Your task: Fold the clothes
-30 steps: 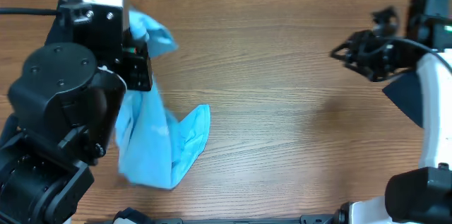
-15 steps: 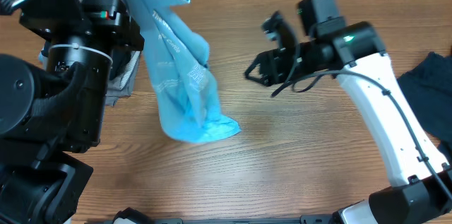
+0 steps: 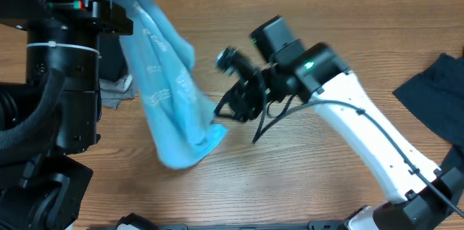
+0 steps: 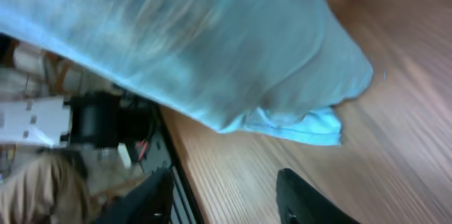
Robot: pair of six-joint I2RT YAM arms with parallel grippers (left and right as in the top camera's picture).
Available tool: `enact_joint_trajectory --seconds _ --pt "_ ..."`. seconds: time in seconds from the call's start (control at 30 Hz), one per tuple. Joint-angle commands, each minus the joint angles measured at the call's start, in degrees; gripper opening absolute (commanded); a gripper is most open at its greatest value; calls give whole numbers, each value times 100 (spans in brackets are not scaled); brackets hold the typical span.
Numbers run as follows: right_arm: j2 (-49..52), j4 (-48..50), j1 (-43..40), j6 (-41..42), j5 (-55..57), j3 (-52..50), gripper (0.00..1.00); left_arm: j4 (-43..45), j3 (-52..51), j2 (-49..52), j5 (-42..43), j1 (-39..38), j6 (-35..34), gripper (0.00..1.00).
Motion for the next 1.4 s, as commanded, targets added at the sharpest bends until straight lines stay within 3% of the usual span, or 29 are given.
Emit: enact_joint_trajectory --seconds 0.0,0.13,0.37,0.5,0.57,0.67,0.77,0.9,0.97,1.13,1.2,1.37 --pt "-151 345 442 -293 -190 -238 56 260 92 -55 -140 24 151 7" --pt "-151 890 848 -291 -107 -470 65 498 92 -52 -140 24 177 8" --pt "-151 1141 1110 138 280 -503 64 898 94 -52 -138 22 387 10" --pt "-151 1034 1108 922 1169 -503 59 350 92 -33 -144 20 442 15" --pt "-151 975 1108 1167 1563 -505 66 -308 92 20 -302 20 511 22" --pt "-151 872 1075 2105 2745 -505 70 -1589 92 166 -514 22 514 45" --pt "-151 671 820 3305 3707 -505 76 -3056 92 435 -468 22 245 56" --pt "-151 409 -2 4448 3657 -505 75 -4533 92 997 -105 20 -31 66" --pt "-151 380 -448 4516 3261 -505 75 -4885 90 1270 203 20 -22 98" --pt "-153 334 -1443 4325 2238 -503 71 -5335 90 1895 975 31 144 100" --pt "-153 223 -1690 4317 2201 -503 71 -5578 90 2151 960 52 149 91" --pt "-155 15 -2092 3960 2162 -503 71 -6520 85 3176 846 116 79 90"
